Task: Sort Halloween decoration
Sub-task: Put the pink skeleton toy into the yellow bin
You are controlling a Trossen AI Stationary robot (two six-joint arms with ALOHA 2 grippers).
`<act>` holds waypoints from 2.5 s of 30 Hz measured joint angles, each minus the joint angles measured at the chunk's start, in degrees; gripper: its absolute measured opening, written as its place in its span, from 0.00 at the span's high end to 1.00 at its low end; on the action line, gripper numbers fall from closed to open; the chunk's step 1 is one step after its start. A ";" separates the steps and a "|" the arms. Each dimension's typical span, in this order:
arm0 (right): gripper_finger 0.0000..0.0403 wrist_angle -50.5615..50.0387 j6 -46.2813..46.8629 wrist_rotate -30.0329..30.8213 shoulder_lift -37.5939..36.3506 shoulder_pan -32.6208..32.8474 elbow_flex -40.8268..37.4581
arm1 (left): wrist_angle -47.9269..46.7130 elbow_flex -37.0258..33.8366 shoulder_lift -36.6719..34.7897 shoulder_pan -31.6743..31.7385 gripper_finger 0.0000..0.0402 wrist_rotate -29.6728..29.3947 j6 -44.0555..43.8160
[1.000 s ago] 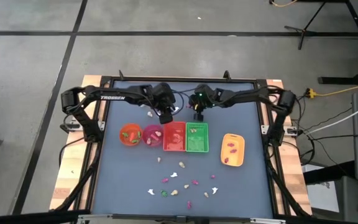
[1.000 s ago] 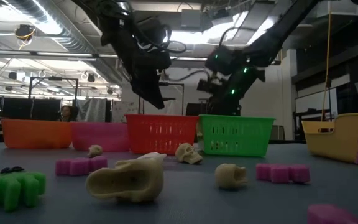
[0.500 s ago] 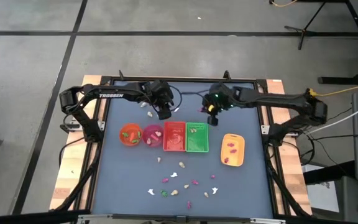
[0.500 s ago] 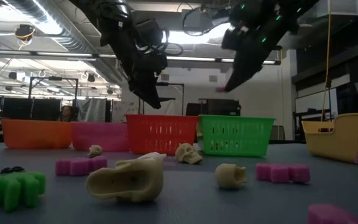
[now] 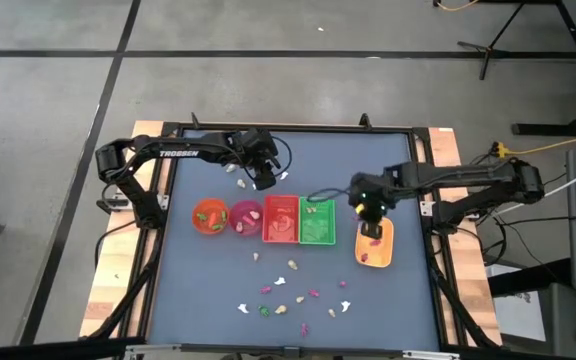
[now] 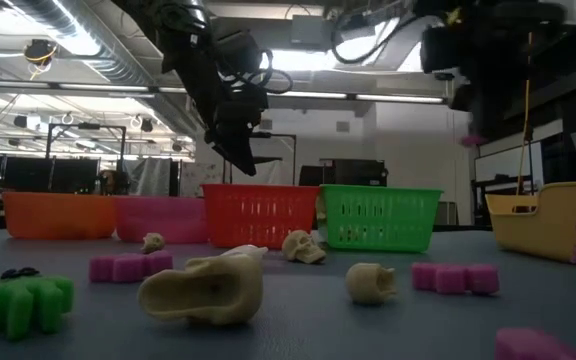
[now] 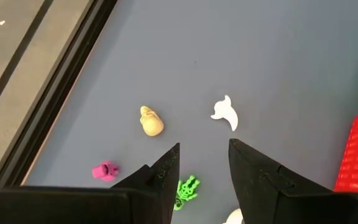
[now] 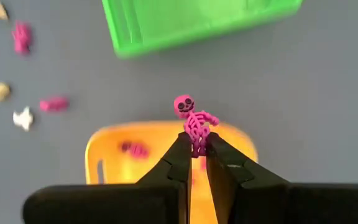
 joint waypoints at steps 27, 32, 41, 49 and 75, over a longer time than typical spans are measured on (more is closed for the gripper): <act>0.71 -5.30 6.20 0.04 0.09 7.59 0.02 | 0.13 0.00 0.04 0.00 0.70 0.00 -0.04; 0.58 -5.28 6.20 0.05 0.09 7.59 0.02 | 0.13 0.00 0.04 0.00 0.70 0.00 -0.04; 0.52 -5.28 6.17 0.05 0.09 7.57 0.04 | -0.40 0.00 0.04 0.05 0.67 -0.02 4.11; 0.52 -5.26 6.17 0.07 0.09 7.53 0.04 | -1.66 0.00 0.07 1.51 0.53 -1.22 6.04; 0.51 -4.91 6.15 0.70 0.09 7.55 0.04 | 4.67 0.00 4.31 18.40 0.49 9.65 2.53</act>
